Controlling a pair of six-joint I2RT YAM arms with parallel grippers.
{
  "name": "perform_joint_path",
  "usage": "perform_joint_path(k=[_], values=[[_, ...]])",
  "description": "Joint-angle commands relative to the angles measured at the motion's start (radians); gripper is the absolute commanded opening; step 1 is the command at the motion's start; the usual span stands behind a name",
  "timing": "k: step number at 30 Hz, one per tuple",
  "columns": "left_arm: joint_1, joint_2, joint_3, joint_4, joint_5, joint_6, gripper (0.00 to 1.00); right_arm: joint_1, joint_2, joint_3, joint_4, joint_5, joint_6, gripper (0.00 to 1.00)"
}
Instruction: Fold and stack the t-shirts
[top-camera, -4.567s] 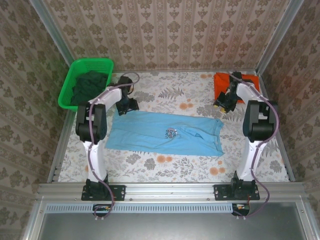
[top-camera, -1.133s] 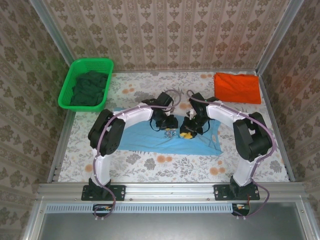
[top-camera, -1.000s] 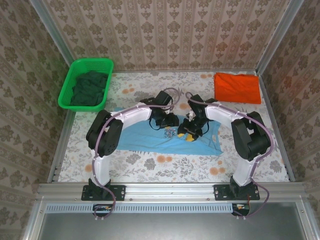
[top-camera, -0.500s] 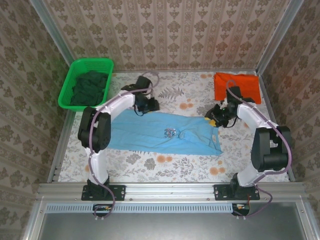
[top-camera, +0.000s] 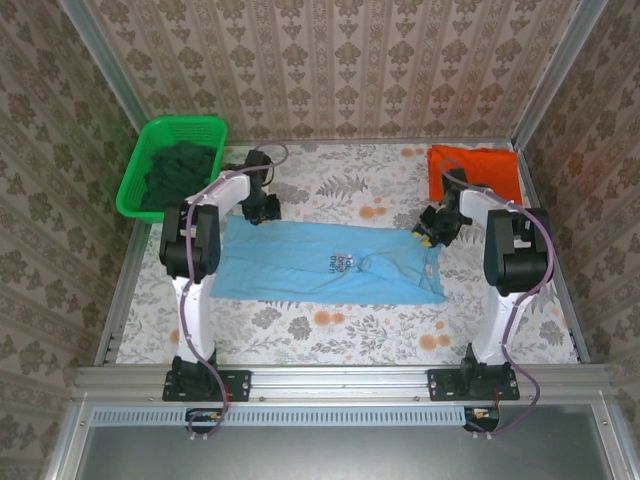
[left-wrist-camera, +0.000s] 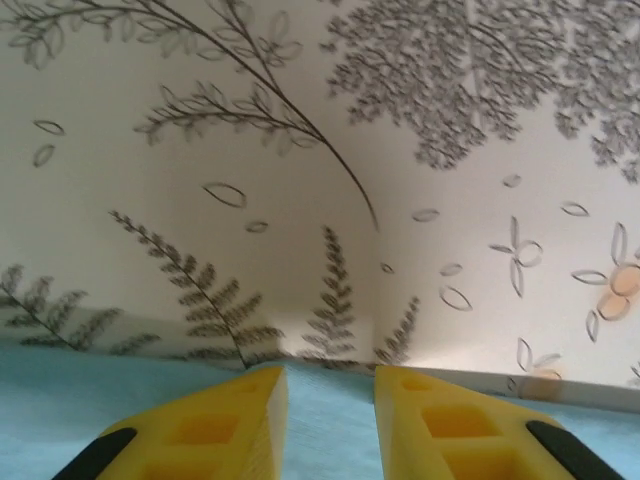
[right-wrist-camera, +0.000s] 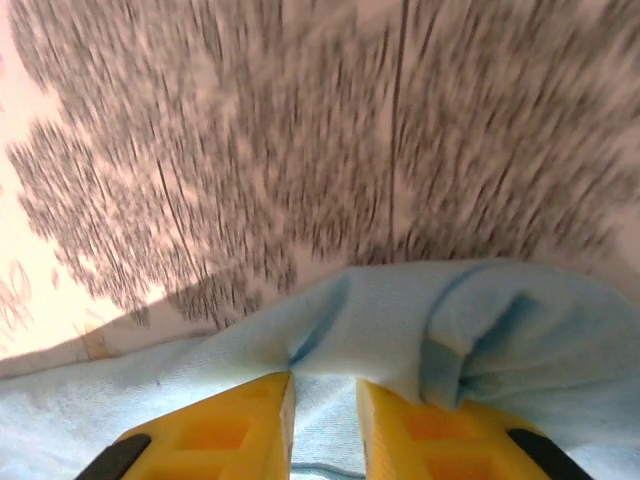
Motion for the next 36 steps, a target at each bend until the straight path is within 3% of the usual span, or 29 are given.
perform_joint_path(k=[1, 9, 18, 22, 26, 30, 36], values=[[0.030, 0.047, -0.016, -0.037, -0.053, -0.009, 0.29, -0.063, 0.040, 0.022, -0.054, 0.134, 0.000, 0.29], [0.058, 0.068, 0.023, -0.016, -0.046, -0.048, 0.32, -0.129, 0.005, 0.041, 0.000, 0.124, 0.024, 0.54], [0.018, -0.079, 0.110, -0.014, 0.028, -0.046, 0.63, -0.027, -0.235, -0.040, 0.025, 0.029, -0.041, 0.53], [-0.065, -0.202, 0.058, 0.002, 0.095, -0.091, 0.63, 0.062, -0.373, -0.182, 0.007, -0.015, -0.060, 0.48], [-0.216, -0.277, -0.041, 0.093, 0.272, -0.141, 0.61, 0.108, -0.461, -0.291, -0.064, -0.025, -0.081, 0.44], [-0.353, -0.249, -0.042, 0.128, 0.367, -0.167, 0.60, 0.109, -0.512, -0.382, -0.054, -0.034, -0.082, 0.46], [-0.448, -0.146, -0.042, 0.174, 0.443, -0.247, 0.53, 0.109, -0.467, -0.421, -0.023, -0.032, -0.095, 0.45]])
